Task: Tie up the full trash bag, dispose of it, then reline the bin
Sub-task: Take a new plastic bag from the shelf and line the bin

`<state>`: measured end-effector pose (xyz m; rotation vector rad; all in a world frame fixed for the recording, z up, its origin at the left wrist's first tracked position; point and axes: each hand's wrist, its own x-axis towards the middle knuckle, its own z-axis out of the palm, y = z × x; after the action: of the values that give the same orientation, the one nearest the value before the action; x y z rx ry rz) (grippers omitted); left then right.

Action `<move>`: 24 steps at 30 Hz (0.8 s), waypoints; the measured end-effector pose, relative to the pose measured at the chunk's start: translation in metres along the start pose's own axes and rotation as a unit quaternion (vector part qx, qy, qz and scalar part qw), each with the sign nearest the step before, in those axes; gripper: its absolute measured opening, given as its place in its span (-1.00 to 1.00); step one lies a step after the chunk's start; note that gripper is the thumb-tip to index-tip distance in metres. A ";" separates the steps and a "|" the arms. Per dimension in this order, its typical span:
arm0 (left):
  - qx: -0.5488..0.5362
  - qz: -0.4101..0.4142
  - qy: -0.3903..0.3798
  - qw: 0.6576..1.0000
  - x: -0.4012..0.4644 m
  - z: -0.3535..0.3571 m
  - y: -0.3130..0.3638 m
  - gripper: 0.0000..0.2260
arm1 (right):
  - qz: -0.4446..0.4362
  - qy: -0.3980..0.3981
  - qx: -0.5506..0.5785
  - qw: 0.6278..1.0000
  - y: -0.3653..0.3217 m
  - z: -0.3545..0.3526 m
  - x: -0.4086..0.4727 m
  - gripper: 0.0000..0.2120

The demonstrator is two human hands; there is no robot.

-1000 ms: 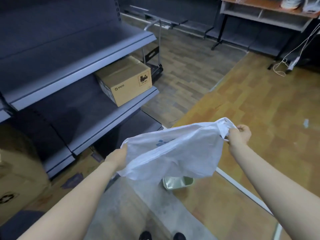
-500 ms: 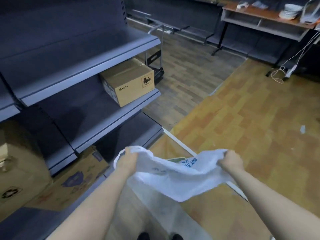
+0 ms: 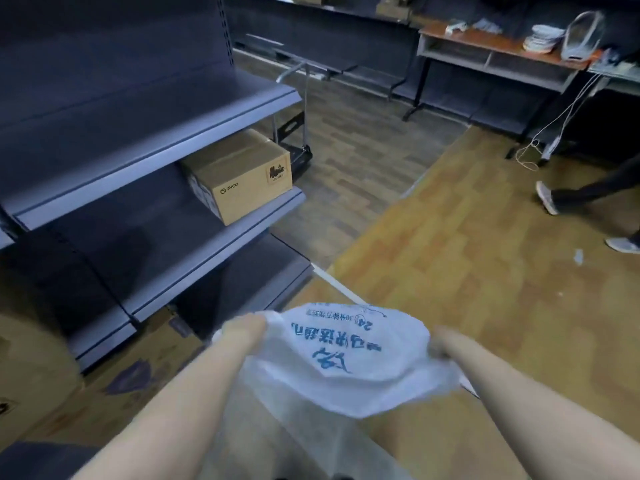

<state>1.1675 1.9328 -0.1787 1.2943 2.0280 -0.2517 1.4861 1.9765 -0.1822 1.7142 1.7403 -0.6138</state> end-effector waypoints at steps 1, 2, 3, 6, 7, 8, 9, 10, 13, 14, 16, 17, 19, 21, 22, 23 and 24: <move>0.045 0.033 0.078 0.995 0.007 -0.020 0.010 -0.67 | 0.043 0.075 0.028 0.996 0.004 -0.021 0.005 -0.64; 0.029 0.071 0.160 0.984 0.011 -0.044 0.026 -0.66 | 0.048 0.162 0.089 0.982 0.005 -0.047 0.003 -0.66; -0.011 0.107 0.216 0.971 0.008 -0.073 0.045 -0.64 | 0.036 0.258 0.160 0.952 0.005 -0.073 0.001 -0.65; -0.120 0.206 0.427 0.872 -0.017 -0.112 0.091 -0.56 | -0.018 0.518 0.249 0.818 -0.007 -0.123 -0.023 -0.52; -0.125 0.218 0.472 0.845 -0.023 -0.105 0.096 -0.53 | -0.031 0.574 0.251 0.778 -0.009 -0.118 -0.021 -0.48; -0.124 0.229 0.481 0.837 -0.023 -0.091 0.095 -0.53 | -0.043 0.589 0.240 0.770 -0.012 -0.102 -0.019 -0.46; -0.101 0.227 0.453 0.856 -0.022 -0.069 0.087 -0.54 | -0.049 0.563 0.215 0.796 -0.014 -0.078 -0.015 -0.47; -0.051 0.217 0.381 0.897 -0.016 -0.035 0.072 -0.56 | -0.048 0.480 0.175 0.859 -0.015 -0.047 -0.009 -0.52; 0.161 0.143 0.031 0.976 -0.013 0.066 0.015 -0.65 | -0.091 0.019 -0.005 0.996 -0.015 0.056 0.009 -0.66; 0.204 0.114 -0.039 0.971 -0.017 0.080 0.002 -0.67 | -0.099 -0.085 -0.036 0.991 -0.012 0.072 0.008 -0.67; 0.217 0.086 -0.045 0.971 -0.008 0.072 0.000 -0.67 | -0.072 -0.151 -0.001 0.986 -0.007 0.068 0.006 -0.71; 0.199 0.077 0.003 0.977 -0.001 0.058 0.007 -0.64 | -0.063 -0.123 0.019 0.990 -0.005 0.051 0.008 -0.69; 0.082 0.087 0.144 0.982 0.008 0.022 0.032 -0.60 | -0.011 0.055 0.078 0.995 -0.005 0.009 0.009 -0.67; -0.095 0.135 0.247 0.955 0.004 -0.017 0.067 -0.57 | 0.012 0.261 0.224 0.939 -0.010 -0.035 0.002 -0.61; -0.157 0.164 0.283 0.932 -0.001 -0.030 0.082 -0.55 | -0.001 0.335 0.291 0.896 -0.014 -0.052 -0.006 -0.54; -0.190 0.188 0.324 0.908 -0.008 -0.038 0.094 -0.52 | -0.026 0.392 0.347 0.851 -0.017 -0.060 -0.009 -0.48; -0.201 0.206 0.359 0.888 -0.014 -0.041 0.100 -0.48 | -0.054 0.434 0.390 0.810 -0.020 -0.064 -0.014 -0.45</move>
<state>1.2376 1.9914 -0.1200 1.6353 2.1219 0.9283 1.4591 2.0112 -0.1291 2.7974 2.4052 -0.7065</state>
